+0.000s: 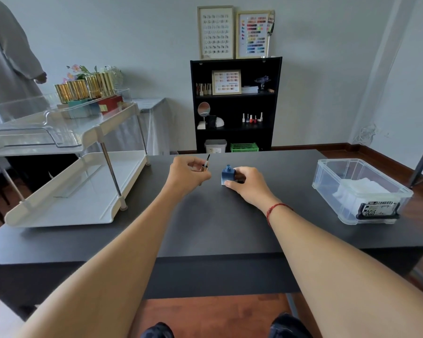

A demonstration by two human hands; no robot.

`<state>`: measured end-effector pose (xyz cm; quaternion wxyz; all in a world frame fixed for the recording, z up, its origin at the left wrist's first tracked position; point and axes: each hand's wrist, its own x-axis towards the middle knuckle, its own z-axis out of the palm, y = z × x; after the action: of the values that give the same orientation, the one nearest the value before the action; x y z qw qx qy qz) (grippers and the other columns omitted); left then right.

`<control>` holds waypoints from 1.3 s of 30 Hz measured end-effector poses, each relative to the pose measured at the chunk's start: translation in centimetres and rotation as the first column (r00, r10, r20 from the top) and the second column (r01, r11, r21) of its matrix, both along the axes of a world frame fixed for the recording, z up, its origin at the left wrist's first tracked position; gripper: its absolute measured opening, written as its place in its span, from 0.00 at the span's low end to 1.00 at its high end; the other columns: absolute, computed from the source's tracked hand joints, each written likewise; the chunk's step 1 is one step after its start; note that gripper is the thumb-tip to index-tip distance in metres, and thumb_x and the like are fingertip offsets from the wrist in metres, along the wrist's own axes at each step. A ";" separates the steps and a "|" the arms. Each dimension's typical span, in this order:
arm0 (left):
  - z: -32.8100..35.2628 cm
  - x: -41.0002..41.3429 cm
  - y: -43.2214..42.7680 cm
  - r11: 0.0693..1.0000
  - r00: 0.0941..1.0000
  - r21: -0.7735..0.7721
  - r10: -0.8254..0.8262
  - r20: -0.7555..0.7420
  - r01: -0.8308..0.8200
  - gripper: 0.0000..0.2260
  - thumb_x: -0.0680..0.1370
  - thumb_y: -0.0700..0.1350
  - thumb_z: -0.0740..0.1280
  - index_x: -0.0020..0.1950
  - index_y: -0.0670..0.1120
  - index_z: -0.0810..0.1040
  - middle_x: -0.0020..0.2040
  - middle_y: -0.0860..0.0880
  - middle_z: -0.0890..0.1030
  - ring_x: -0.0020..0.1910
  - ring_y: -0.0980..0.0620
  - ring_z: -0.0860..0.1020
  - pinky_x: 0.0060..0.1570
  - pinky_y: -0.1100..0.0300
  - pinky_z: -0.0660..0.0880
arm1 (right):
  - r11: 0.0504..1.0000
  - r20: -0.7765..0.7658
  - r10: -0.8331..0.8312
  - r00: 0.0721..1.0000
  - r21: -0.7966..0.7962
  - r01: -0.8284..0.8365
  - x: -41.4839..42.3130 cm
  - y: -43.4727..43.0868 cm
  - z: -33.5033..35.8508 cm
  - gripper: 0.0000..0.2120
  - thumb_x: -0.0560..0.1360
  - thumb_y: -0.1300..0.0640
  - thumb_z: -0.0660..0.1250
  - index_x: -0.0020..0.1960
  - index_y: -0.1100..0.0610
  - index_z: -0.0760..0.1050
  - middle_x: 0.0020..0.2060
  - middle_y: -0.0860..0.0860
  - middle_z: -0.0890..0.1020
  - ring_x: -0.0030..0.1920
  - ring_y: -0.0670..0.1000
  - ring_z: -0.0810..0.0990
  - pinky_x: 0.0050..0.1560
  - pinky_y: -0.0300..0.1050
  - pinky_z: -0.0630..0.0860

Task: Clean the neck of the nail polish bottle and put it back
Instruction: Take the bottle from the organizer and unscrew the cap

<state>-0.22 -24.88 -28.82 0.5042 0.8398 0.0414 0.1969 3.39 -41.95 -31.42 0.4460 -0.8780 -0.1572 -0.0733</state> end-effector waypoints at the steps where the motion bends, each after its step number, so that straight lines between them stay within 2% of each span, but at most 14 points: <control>1: -0.3 0.0 -0.1 1.000 1.000 -0.006 0.013 -0.008 -0.013 0.08 0.69 0.37 0.73 0.47 0.46 0.82 0.36 0.51 0.80 0.33 0.53 0.79 0.37 0.64 0.79 | 1.000 -0.007 0.008 1.000 -0.004 -0.008 0.0 -0.1 0.0 0.17 0.74 0.57 0.71 0.62 0.59 0.77 0.56 0.55 0.82 0.57 0.54 0.80 0.61 0.52 0.75; 5: -1.3 0.0 -0.4 0.996 0.999 -0.078 0.047 0.004 -0.047 0.09 0.68 0.36 0.74 0.47 0.46 0.82 0.38 0.52 0.81 0.38 0.55 0.80 0.36 0.70 0.76 | 0.998 -0.026 0.048 0.999 -0.035 -0.049 -0.1 -0.2 0.2 0.20 0.76 0.57 0.69 0.66 0.58 0.73 0.60 0.54 0.80 0.60 0.55 0.78 0.64 0.55 0.73; 8: -1.6 0.1 -0.4 0.991 0.997 -0.113 0.073 0.031 -0.070 0.09 0.69 0.36 0.74 0.47 0.46 0.82 0.40 0.50 0.82 0.38 0.54 0.80 0.31 0.74 0.74 | 0.997 -0.034 0.059 0.998 -0.051 -0.061 -0.1 -0.3 0.3 0.22 0.76 0.57 0.69 0.69 0.56 0.70 0.62 0.54 0.79 0.62 0.54 0.77 0.67 0.55 0.70; 11: -2.0 0.2 -0.3 0.992 0.995 -0.094 0.092 0.025 -0.089 0.09 0.69 0.38 0.75 0.47 0.47 0.82 0.42 0.50 0.82 0.41 0.53 0.80 0.38 0.67 0.76 | 0.996 -0.046 0.071 0.996 -0.051 -0.073 -0.2 -0.4 0.4 0.20 0.76 0.57 0.69 0.67 0.56 0.71 0.61 0.53 0.79 0.61 0.54 0.77 0.66 0.55 0.71; 13: -2.3 0.2 -0.2 0.993 0.996 -0.082 0.086 0.028 -0.083 0.09 0.70 0.39 0.75 0.48 0.47 0.82 0.43 0.50 0.81 0.42 0.53 0.80 0.41 0.66 0.76 | 0.996 -0.050 0.076 0.996 -0.049 -0.079 -0.3 -0.4 0.4 0.20 0.76 0.57 0.69 0.66 0.57 0.72 0.61 0.54 0.79 0.61 0.54 0.77 0.66 0.56 0.71; 16: -2.4 0.2 -0.1 0.994 0.995 -0.060 0.090 0.044 -0.087 0.10 0.70 0.39 0.75 0.49 0.47 0.82 0.43 0.52 0.81 0.42 0.53 0.80 0.41 0.68 0.75 | 0.996 -0.050 0.076 0.996 -0.043 -0.078 -0.4 -0.3 0.4 0.20 0.75 0.56 0.69 0.66 0.56 0.72 0.61 0.53 0.79 0.61 0.53 0.77 0.65 0.56 0.71; 20: -2.5 0.2 0.1 0.996 0.994 -0.001 0.093 0.060 -0.093 0.12 0.70 0.40 0.75 0.52 0.46 0.82 0.45 0.50 0.82 0.42 0.53 0.80 0.43 0.65 0.77 | 0.997 -0.048 0.070 0.996 -0.024 -0.071 -0.5 -0.3 0.3 0.19 0.74 0.55 0.71 0.64 0.56 0.74 0.59 0.52 0.81 0.60 0.52 0.78 0.65 0.55 0.72; 25: -2.9 0.3 0.3 0.995 0.992 0.016 0.099 0.074 -0.101 0.12 0.69 0.41 0.76 0.52 0.45 0.82 0.42 0.51 0.82 0.40 0.56 0.80 0.41 0.70 0.74 | 0.997 -0.056 0.066 0.996 -0.023 -0.067 -0.6 -0.3 0.3 0.19 0.73 0.54 0.72 0.63 0.55 0.75 0.58 0.51 0.81 0.59 0.51 0.79 0.64 0.54 0.72; 32: -3.4 0.3 0.3 0.993 0.994 0.052 0.107 0.005 -0.107 0.13 0.68 0.39 0.77 0.51 0.44 0.82 0.42 0.50 0.82 0.40 0.55 0.80 0.40 0.70 0.73 | 0.996 -0.049 0.067 0.997 -0.054 -0.069 -0.7 -0.2 0.3 0.20 0.73 0.53 0.72 0.63 0.55 0.75 0.58 0.51 0.81 0.59 0.51 0.78 0.64 0.55 0.72; 39: -3.2 -0.1 0.3 0.994 0.996 0.068 0.090 -0.014 -0.089 0.15 0.68 0.40 0.77 0.53 0.45 0.81 0.42 0.51 0.81 0.39 0.57 0.79 0.44 0.68 0.75 | 0.993 -0.068 0.069 0.995 -0.086 -0.075 -0.8 -0.2 0.6 0.21 0.74 0.54 0.71 0.65 0.56 0.73 0.60 0.53 0.80 0.62 0.53 0.77 0.65 0.55 0.71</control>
<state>-0.35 -24.55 -32.03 0.4658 0.8553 0.0765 0.2136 2.59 -42.17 -30.85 0.4139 -0.8927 -0.1771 -0.0215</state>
